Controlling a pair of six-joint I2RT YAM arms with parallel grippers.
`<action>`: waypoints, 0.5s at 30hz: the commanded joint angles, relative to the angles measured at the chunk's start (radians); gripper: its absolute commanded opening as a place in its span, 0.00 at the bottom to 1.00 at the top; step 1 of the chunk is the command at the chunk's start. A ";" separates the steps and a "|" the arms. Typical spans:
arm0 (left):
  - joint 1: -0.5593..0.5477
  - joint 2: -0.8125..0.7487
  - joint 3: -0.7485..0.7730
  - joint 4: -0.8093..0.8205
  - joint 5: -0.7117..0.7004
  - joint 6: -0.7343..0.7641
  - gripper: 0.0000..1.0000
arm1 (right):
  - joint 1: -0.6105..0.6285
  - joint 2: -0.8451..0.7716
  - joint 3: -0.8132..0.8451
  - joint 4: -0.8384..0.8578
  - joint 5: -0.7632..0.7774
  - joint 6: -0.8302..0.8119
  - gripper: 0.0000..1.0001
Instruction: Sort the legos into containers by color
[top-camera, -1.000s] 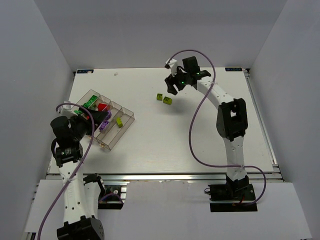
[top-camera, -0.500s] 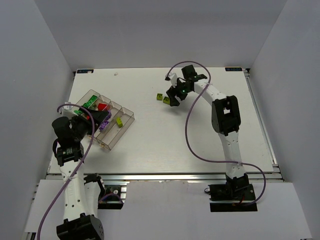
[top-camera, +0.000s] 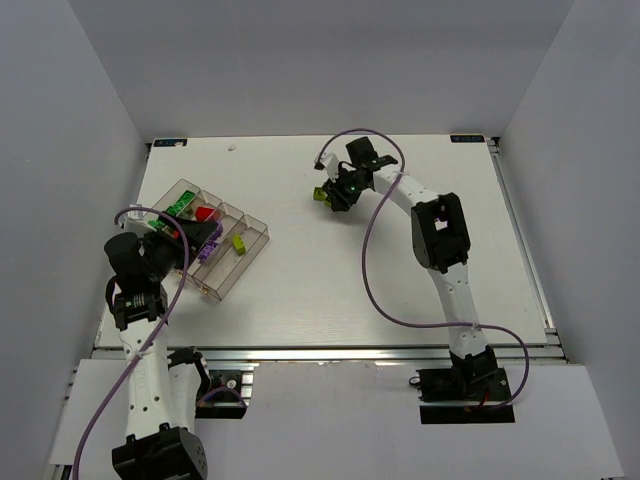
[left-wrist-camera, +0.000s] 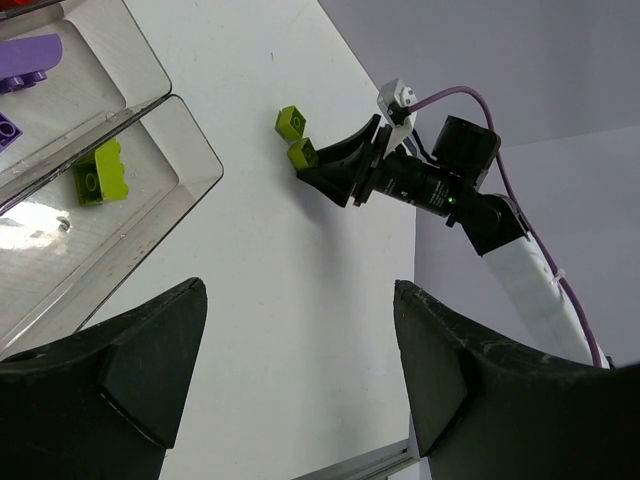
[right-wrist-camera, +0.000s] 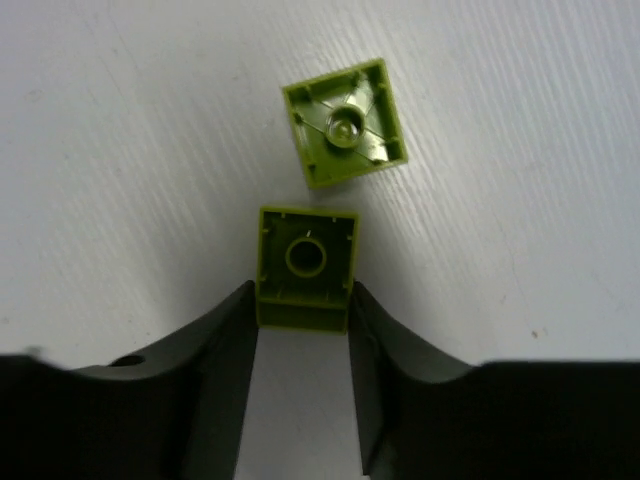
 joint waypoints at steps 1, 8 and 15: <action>-0.002 -0.008 -0.001 0.022 -0.001 -0.004 0.85 | 0.012 0.000 0.013 0.040 0.006 -0.022 0.43; -0.002 -0.015 0.018 0.012 -0.004 0.007 0.85 | 0.018 -0.146 -0.120 0.058 -0.086 -0.054 0.00; -0.002 -0.023 0.034 -0.037 -0.032 0.053 0.85 | 0.176 -0.362 -0.261 0.079 -0.319 -0.068 0.00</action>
